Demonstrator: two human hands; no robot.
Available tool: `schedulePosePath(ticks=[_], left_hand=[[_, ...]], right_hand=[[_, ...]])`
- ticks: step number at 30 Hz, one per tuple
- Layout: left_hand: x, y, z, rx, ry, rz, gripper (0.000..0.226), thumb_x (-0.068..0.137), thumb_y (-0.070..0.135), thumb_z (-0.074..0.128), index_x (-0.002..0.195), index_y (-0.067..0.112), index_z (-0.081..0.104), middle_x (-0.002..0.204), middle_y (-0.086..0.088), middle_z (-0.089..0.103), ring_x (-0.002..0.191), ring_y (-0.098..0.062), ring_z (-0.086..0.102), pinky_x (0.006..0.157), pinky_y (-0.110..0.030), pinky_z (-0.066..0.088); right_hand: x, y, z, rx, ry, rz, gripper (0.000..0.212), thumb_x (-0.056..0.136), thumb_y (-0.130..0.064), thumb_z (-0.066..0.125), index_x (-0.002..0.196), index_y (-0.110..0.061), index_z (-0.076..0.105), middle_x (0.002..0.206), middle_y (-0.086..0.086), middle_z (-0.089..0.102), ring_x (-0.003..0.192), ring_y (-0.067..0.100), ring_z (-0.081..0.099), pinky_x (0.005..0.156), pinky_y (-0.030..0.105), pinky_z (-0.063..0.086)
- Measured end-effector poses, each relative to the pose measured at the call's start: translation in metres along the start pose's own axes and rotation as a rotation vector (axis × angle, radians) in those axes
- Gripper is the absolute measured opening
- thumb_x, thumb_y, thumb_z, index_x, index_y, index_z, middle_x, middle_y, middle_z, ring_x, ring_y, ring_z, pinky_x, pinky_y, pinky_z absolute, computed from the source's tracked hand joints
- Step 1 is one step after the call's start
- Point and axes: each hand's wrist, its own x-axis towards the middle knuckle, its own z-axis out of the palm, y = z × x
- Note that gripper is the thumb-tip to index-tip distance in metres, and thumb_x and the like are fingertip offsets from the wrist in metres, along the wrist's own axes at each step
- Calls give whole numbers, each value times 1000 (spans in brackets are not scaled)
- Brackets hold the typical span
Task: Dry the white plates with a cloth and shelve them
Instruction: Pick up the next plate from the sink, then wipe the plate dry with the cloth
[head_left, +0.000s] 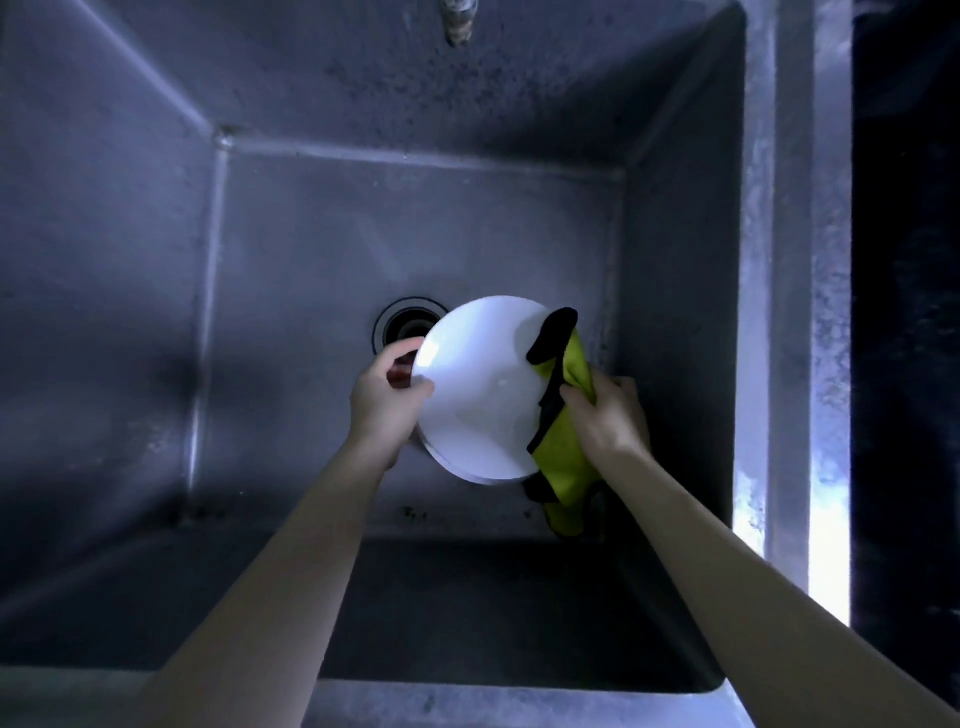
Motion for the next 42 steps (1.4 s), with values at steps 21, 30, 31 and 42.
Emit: schedulePosePath(ticks=[21, 30, 31, 42], left_hand=[[-90, 115, -25, -477, -63, 217, 36, 106, 22, 47, 132, 46, 53, 118, 31, 66, 104, 10, 64, 80, -18, 55], [-155, 158, -27, -544, 71, 259, 41, 105, 22, 45, 110, 60, 59, 117, 31, 64, 123, -8, 59, 98, -33, 51], [-164, 161, -27, -552, 65, 273, 41, 105, 23, 45, 111, 61, 59, 123, 29, 63, 126, -9, 57, 102, -35, 49], [-267, 218, -14, -624, 138, 512, 41, 105, 20, 43, 128, 49, 61, 132, 26, 61, 128, -5, 54, 114, -40, 42]], right_hand=[[-104, -98, -128, 460, 71, -165, 23, 95, -37, 56, 88, -16, 63, 106, 14, 66, 101, 28, 63, 97, 51, 47], [-161, -133, -182, -189, 472, -606, 42, 97, -52, 31, 79, -16, 43, 111, 4, 45, 85, 33, 55, 71, 42, 47], [-166, -137, -186, -242, 519, -651, 44, 97, -51, 31, 87, -12, 48, 114, 7, 43, 88, 35, 55, 69, 43, 49], [-234, -134, -225, -433, 449, -1267, 24, 88, -16, 71, 112, -10, 72, 98, 6, 70, 83, 35, 58, 77, 44, 52]])
